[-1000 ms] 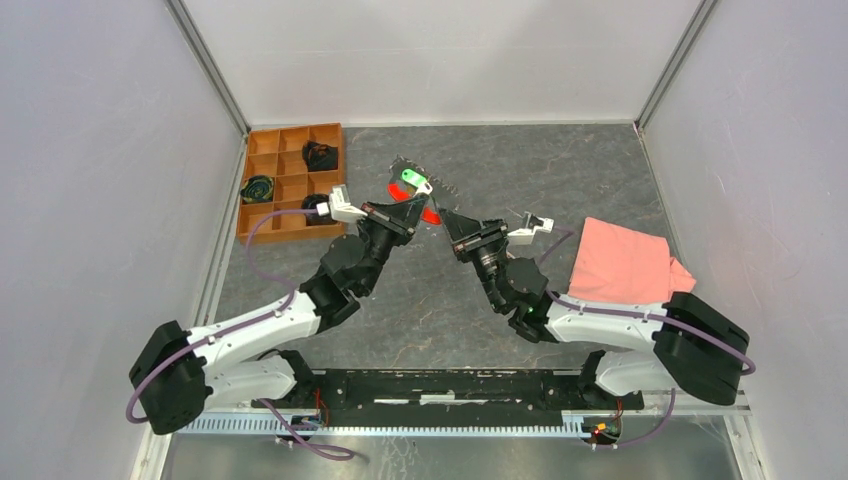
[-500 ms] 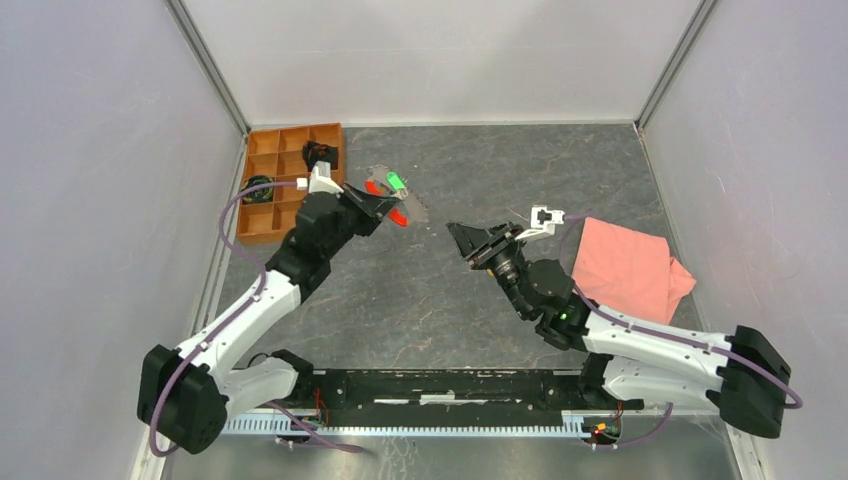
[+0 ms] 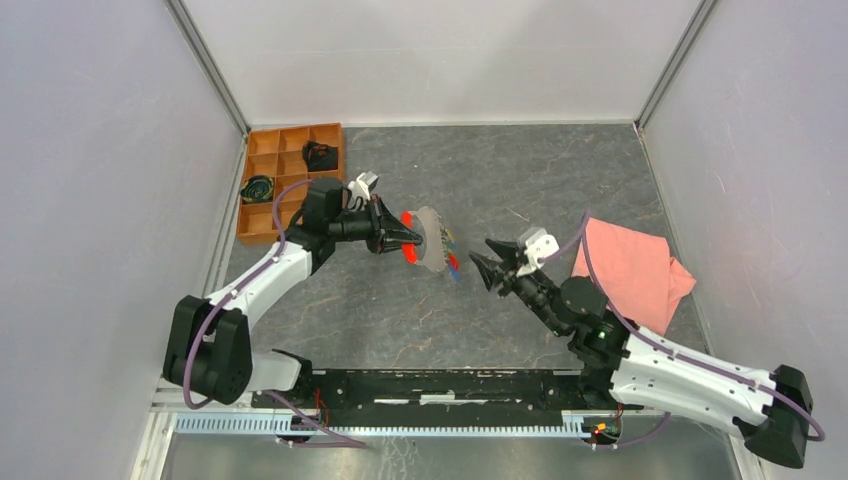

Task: Remove the keys from the keyring
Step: Adjust the keyring, then pick up the key from the keyring.

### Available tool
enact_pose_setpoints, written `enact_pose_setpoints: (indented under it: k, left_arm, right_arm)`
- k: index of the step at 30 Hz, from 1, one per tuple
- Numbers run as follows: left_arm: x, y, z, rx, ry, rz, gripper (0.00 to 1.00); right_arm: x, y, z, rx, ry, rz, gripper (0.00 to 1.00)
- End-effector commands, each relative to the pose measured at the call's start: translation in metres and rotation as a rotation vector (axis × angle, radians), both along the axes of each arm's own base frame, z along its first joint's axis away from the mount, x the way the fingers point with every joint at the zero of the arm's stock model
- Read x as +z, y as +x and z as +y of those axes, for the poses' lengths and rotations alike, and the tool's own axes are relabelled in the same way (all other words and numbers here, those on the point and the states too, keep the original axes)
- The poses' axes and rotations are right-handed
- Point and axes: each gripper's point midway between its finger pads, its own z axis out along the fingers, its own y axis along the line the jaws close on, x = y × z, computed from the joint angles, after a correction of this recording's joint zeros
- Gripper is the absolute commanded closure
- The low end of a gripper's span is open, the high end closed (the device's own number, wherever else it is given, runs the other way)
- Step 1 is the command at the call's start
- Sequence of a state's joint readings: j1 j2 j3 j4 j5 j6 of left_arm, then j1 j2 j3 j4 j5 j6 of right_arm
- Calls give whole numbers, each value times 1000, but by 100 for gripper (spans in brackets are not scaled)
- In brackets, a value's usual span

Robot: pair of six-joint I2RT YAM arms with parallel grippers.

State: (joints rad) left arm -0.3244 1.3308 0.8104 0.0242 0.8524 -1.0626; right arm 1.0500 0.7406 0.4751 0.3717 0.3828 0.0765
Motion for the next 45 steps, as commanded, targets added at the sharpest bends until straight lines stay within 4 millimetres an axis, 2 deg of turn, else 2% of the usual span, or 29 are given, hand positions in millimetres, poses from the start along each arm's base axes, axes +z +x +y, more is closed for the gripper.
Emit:
enact_pose_setpoints:
  k: [1, 6, 12, 19, 36, 45]
  left_arm:
    - [40, -45, -5, -241, -96, -167, 98]
    - [65, -76, -12, -377, -127, -325, 98]
    - [83, -100, -17, -488, -145, -434, 98]
    - [106, -120, -24, -581, -187, -535, 98]
    - [133, -135, -39, -650, -213, -590, 98]
    - [142, -141, -44, -662, -215, -601, 98]
  right_arm:
    - [-13, -33, 2, 201, -177, -185, 51]
    - [-3, -68, 5, 377, -157, -319, 49]
    - [7, -88, 11, 491, -181, -402, 49]
    - [15, -105, 14, 580, -167, -421, 58]
    - [16, -121, 15, 655, -104, -399, 69]
    - [14, -122, 15, 658, -91, -393, 69]
